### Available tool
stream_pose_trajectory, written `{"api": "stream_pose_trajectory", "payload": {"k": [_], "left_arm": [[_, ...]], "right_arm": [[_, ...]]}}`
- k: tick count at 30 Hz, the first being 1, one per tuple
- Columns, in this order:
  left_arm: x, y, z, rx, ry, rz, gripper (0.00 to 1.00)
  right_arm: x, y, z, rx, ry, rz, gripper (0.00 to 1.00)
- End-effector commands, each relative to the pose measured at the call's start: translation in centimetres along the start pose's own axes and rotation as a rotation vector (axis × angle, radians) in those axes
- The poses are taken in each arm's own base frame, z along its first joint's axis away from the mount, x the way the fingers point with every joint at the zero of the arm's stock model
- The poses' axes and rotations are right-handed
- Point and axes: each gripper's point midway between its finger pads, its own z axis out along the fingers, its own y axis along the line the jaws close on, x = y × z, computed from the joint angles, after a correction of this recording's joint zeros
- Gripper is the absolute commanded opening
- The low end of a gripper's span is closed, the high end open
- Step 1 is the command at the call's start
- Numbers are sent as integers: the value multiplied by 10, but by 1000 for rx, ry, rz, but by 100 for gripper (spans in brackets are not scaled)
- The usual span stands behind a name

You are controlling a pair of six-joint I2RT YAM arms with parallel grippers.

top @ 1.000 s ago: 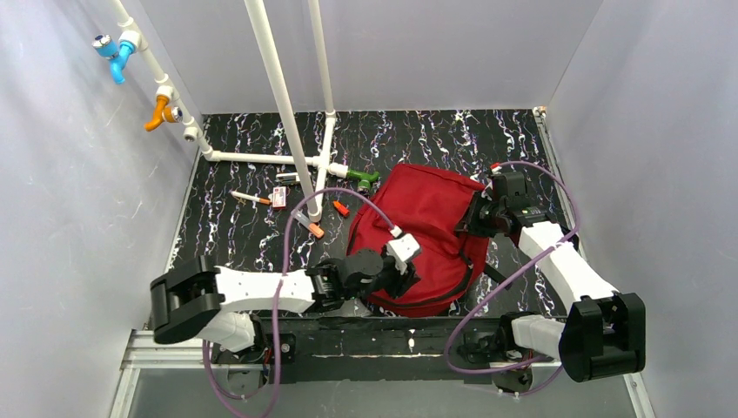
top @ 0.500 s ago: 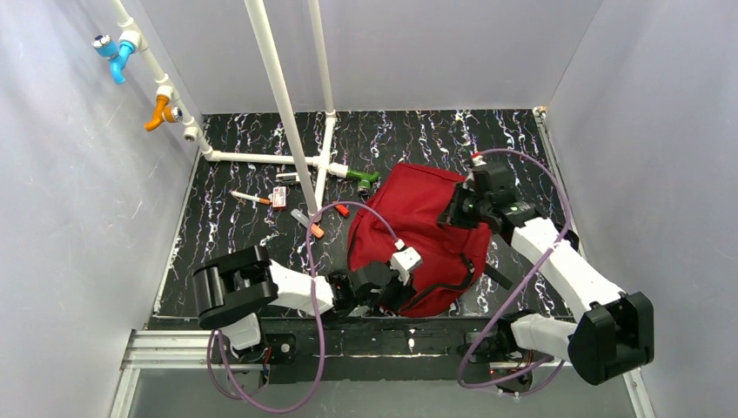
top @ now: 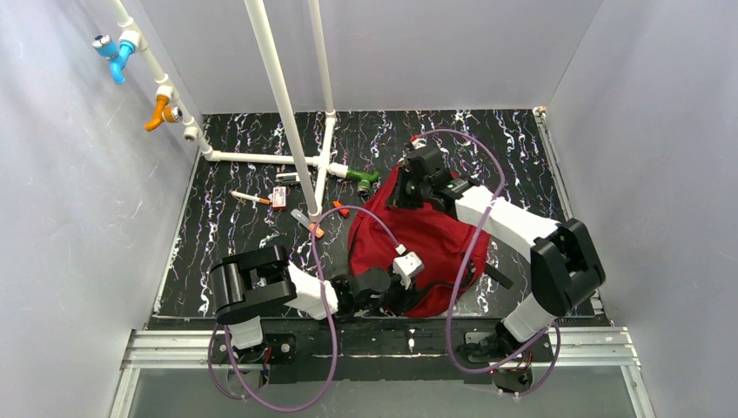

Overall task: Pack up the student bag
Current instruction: Unzip the student bag at the center of the board.

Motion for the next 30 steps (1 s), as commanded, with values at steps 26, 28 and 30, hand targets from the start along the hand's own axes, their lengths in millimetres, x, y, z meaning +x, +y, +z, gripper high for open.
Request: {"api": "stream_pose_trajectory", "payload": {"k": [26,28,30], "left_arm": [[15,-11,-3,35,21,15,17],[7,-14,-4,44,3,9,28],[-5,-19,-7,60,-24,6,42]], "right_arm": [[-47,23,-2,31,-45,-344,44],[-48,13,-29,56,-74,-363,56],[-46,5,-55,59,-109,-357,68]]}}
